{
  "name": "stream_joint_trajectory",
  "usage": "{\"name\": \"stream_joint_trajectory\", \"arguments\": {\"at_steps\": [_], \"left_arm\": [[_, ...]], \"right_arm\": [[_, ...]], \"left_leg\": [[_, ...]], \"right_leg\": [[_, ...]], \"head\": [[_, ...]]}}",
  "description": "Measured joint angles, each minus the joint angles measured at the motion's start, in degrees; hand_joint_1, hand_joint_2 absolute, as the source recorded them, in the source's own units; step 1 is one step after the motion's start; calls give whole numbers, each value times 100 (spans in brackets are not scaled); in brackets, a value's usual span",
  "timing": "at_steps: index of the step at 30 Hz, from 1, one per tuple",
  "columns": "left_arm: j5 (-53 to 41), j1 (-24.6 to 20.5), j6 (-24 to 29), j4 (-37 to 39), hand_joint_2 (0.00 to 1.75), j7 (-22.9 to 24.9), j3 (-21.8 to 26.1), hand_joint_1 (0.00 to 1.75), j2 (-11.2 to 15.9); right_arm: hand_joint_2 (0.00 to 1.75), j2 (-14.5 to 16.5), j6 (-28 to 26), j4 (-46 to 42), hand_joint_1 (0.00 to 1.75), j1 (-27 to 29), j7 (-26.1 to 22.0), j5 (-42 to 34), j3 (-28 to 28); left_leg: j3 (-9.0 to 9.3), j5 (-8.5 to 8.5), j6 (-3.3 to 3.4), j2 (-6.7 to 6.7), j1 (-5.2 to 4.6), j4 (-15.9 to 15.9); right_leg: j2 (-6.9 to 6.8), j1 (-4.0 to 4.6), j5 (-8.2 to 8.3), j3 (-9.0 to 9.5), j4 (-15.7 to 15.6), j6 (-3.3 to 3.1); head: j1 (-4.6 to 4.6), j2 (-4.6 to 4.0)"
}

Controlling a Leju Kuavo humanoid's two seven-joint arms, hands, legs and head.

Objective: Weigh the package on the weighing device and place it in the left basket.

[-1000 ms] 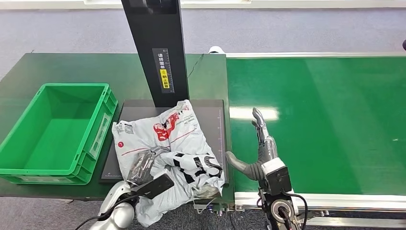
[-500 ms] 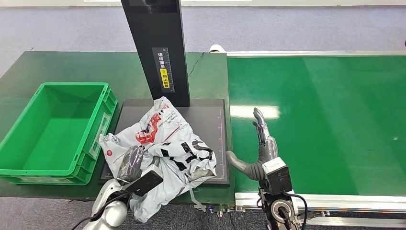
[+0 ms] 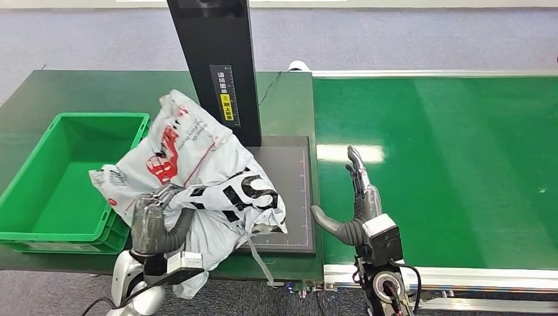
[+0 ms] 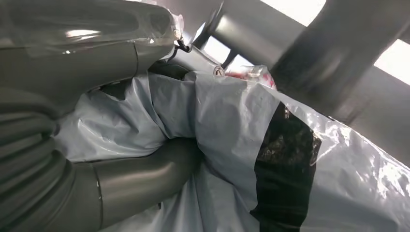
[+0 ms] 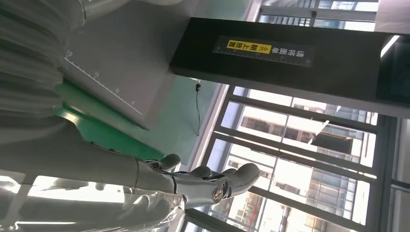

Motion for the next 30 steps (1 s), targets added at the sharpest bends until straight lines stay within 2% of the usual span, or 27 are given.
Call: {"name": "stream_joint_trajectory", "arguments": {"at_steps": [2, 5, 16, 30], "left_arm": [[-266, 47, 475, -447, 175, -407, 78, 175, -37], [-537, 45, 639, -1049, 175, -673, 205, 175, -104], [-735, -292, 654, -2082, 175, -689, 717, 175, -197], [-895, -392, 654, -2298, 175, -605, 913, 175, -284]], "right_arm": [[175, -1, -1, 36, 0, -58, -14, -78, 19], [175, 0, -28, 93, 0, -160, -18, -146, 70], [175, -51, -138, 183, 0, -283, 2, -306, 160], [175, -68, -222, 196, 0, -276, 15, -307, 187]], "left_leg": [[-2, 0, 0, 0, 0, 0], [0, 0, 0, 0, 0, 0], [2, 2, 0, -1, 0, 0], [4, 2, 0, -1, 0, 1]], "right_leg": [[0, 0, 0, -2, 0, 0], [0, 0, 0, 1, 0, 0], [0, 0, 1, 1, 0, -1], [0, 0, 1, -1, -1, -1]], "head": [[0, 0], [0, 0], [0, 0], [0, 0]]}}
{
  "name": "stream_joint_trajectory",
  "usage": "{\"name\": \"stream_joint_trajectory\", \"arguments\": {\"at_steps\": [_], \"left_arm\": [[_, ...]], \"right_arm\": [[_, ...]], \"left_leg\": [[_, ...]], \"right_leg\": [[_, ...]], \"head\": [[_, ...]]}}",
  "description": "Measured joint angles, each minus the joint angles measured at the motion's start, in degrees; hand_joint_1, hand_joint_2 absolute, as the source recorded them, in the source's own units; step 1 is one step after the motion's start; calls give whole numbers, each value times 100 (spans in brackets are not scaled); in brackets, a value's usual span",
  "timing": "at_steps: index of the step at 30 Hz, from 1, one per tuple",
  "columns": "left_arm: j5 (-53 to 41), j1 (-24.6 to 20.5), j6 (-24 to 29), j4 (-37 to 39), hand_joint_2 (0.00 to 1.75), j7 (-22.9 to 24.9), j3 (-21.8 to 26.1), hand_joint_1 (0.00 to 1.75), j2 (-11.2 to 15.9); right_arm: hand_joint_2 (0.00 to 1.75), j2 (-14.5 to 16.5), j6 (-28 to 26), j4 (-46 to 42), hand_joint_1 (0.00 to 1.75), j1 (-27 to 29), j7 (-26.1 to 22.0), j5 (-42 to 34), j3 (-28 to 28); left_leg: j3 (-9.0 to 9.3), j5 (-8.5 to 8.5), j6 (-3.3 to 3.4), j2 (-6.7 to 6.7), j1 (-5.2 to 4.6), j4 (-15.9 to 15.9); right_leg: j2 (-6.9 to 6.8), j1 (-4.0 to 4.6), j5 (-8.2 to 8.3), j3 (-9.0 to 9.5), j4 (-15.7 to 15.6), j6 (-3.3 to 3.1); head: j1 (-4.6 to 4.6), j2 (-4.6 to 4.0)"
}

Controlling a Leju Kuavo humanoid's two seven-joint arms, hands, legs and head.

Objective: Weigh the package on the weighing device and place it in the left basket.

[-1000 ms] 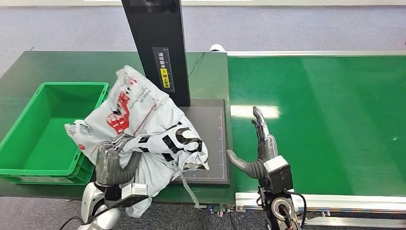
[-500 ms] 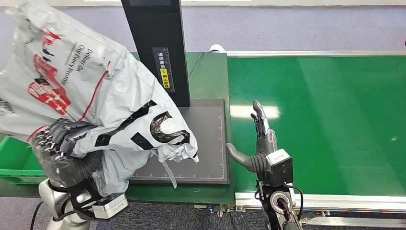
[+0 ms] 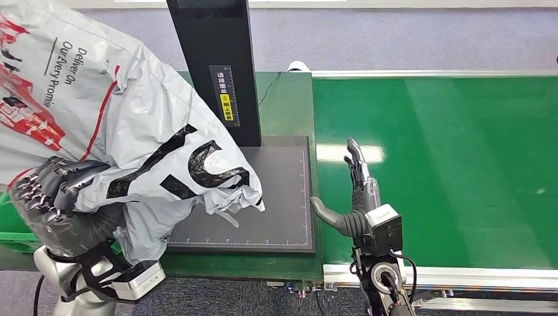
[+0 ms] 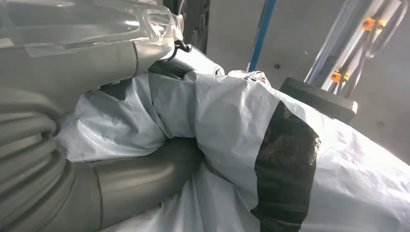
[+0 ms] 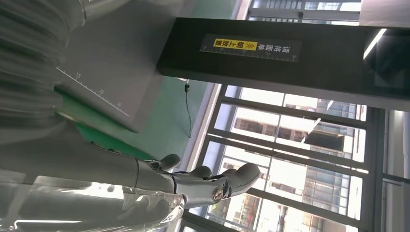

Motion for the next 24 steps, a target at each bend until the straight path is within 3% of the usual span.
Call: {"name": "stream_joint_trajectory", "arguments": {"at_steps": [2, 6, 10, 14, 18, 24], "left_arm": [[-212, -116, -2, 312, 175, 493, 130, 175, -65], [-530, -731, -44, 1507, 175, 2381, 400, 175, 31], [-733, -1735, -276, 3111, 175, 3540, 646, 175, 424], [-1482, -3167, -1158, 5343, 175, 4766, 788, 175, 1082], [-2018, -4069, -1880, 6837, 175, 5369, 776, 175, 1488], [-2278, -4659, -2558, 7869, 175, 5731, 700, 175, 1781]], "right_arm": [[175, -1, -129, -13, 0, 58, 14, 65, -4], [175, -2, -208, -138, 0, 267, 52, 216, -21], [175, -16, -112, -147, 0, 269, 110, 275, -37], [175, -40, 4, -62, 0, 127, 203, 293, -36], [175, -57, 94, 15, 0, 33, 257, 375, -34], [175, -45, 120, 87, 0, -7, 313, 448, -20]], "left_leg": [[2, 0, 0, -3, -1, 1], [2, 3, -1, 0, 0, 1], [2, 14, -5, 2, 3, 1], [0, 24, -13, 17, 7, 0], [-6, 24, -14, 25, 7, 1], [-30, 23, -14, 21, 6, 1]], "right_leg": [[-4, 0, 0, 0, -1, 0], [-5, 1, 4, 2, 0, -3], [-3, 5, 8, 1, 2, -7], [9, 8, 22, -6, 6, -21], [17, 8, 23, -14, 7, -22], [16, 7, 22, -33, 6, -21]], "head": [[2, 0], [5, 0], [7, 0], [11, 0], [11, -1], [13, 0]]}}
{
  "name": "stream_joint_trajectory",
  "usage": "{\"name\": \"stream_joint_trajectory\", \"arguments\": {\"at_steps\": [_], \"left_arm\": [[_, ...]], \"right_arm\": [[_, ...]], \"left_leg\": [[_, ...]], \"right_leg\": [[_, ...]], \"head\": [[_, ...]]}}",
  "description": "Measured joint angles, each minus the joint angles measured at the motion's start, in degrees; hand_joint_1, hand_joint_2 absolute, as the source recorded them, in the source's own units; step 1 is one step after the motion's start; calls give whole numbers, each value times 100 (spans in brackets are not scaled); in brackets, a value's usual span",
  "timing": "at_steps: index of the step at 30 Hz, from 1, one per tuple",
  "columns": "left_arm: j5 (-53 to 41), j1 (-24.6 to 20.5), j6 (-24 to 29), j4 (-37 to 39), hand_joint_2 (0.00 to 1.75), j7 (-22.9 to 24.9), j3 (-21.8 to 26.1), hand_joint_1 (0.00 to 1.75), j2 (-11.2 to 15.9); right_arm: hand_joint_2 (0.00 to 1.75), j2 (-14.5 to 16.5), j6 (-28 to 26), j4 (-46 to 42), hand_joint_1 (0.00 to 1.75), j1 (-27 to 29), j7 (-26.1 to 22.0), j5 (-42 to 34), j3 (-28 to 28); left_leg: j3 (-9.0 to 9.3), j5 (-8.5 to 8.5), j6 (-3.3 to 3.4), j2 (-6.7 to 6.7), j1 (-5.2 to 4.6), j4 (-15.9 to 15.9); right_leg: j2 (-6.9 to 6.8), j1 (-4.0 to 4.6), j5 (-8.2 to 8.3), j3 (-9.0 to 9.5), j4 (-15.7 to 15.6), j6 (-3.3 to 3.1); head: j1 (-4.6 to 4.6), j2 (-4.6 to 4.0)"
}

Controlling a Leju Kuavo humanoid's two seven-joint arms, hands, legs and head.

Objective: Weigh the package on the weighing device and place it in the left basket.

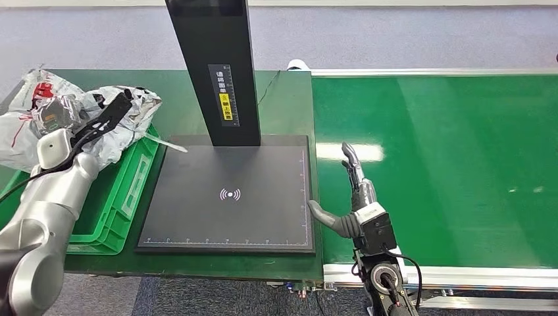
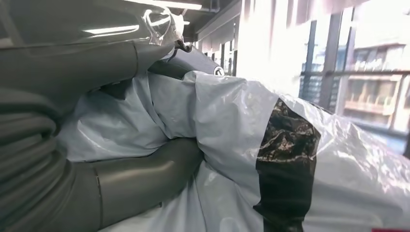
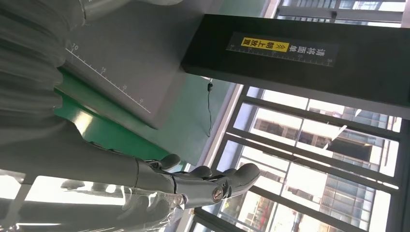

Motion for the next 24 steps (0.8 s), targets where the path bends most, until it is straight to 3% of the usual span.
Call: {"name": "stream_joint_trajectory", "arguments": {"at_steps": [4, 9, 10, 13, 14, 19, 24], "left_arm": [[-109, -120, -63, 287, 175, 115, -56, 175, 105], [-105, -131, 527, 422, 175, 118, -67, 175, 188], [-101, -130, 589, 442, 175, 112, -67, 158, 197], [-86, -125, 827, 497, 175, 53, -66, 43, 219], [-65, -116, 948, 510, 175, 7, -64, 20, 227], [118, 30, 1457, 519, 175, -270, 8, 14, 244], [151, 152, 1525, 519, 175, -322, 48, 14, 244]], "right_arm": [[175, 19, 16, 23, 0, -2, 41, 52, 11], [175, 27, 45, 25, 0, 2, 101, 77, 14], [175, 29, 46, 25, 0, 2, 107, 79, 14], [175, 37, 51, 25, 0, 2, 113, 90, 14], [175, 40, 55, 25, 0, 4, 115, 96, 15], [175, 43, 79, 25, 0, 53, 120, 110, 17], [175, 43, 82, 25, 0, 87, 120, 114, 18]], "left_leg": [[0, -1, 0, 0, 0, 0], [0, 0, 0, -4, 1, 0], [0, 0, 0, -6, 1, 0], [0, 0, 0, -6, 1, 0], [0, 0, 0, -6, 1, 0], [0, 0, 0, -6, 0, 0], [0, -1, 0, -6, 0, -1]], "right_leg": [[0, 0, 0, -1, 0, 0], [-1, 0, 0, 0, 0, 0], [-1, 0, 0, 0, 0, 0], [-2, 0, 0, 1, 0, 0], [-2, 0, 0, 1, 0, 0], [-2, 0, 0, 0, 0, 0], [-2, 0, -1, 0, 0, 0]], "head": [[-1, 0], [-2, 0], [-2, 0], [-1, 0], [-1, -1], [-1, 0], [-1, 0]]}}
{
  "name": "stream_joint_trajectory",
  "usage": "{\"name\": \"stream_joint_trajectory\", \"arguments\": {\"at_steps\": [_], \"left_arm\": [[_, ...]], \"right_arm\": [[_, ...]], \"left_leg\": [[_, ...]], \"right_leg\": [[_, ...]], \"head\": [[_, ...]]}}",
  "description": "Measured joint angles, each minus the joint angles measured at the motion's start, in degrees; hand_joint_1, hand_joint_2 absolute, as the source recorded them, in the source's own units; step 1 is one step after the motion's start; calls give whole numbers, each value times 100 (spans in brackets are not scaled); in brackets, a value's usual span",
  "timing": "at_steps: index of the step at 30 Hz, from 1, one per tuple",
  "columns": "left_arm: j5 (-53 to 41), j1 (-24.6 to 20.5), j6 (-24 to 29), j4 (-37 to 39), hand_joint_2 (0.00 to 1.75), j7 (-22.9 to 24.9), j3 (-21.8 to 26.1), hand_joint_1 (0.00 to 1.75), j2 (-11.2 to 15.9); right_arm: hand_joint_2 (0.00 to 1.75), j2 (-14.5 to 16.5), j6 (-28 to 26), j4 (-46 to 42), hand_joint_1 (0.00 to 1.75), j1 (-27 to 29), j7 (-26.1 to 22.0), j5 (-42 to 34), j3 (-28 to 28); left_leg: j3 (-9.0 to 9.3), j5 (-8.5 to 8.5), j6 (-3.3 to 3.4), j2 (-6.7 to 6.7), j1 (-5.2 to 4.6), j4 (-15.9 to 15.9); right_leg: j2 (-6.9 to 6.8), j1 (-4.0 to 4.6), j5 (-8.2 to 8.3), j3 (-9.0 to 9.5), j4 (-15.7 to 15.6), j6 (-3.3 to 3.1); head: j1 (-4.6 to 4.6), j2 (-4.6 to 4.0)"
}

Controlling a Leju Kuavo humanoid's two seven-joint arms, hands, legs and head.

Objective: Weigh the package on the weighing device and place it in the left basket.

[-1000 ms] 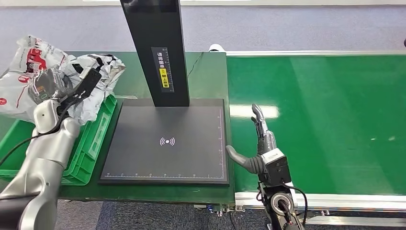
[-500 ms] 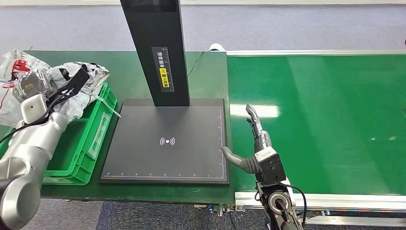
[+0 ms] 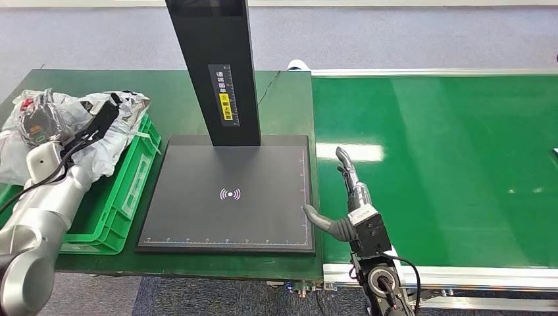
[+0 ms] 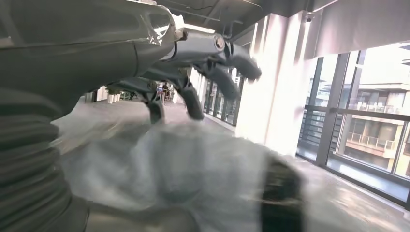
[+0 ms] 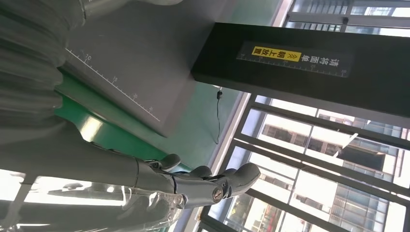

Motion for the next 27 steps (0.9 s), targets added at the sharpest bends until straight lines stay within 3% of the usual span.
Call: {"name": "stream_joint_trajectory", "arguments": {"at_steps": [27], "left_arm": [[2, 31, 2, 0, 175, -12, 62, 14, 0]], "right_arm": [[175, 0, 0, 0, 0, 16, 0, 1, 2]], "left_leg": [[0, 0, 0, 0, 0, 0]], "right_leg": [[0, 0, 0, 0, 0, 0]], "head": [[1, 0]]}}
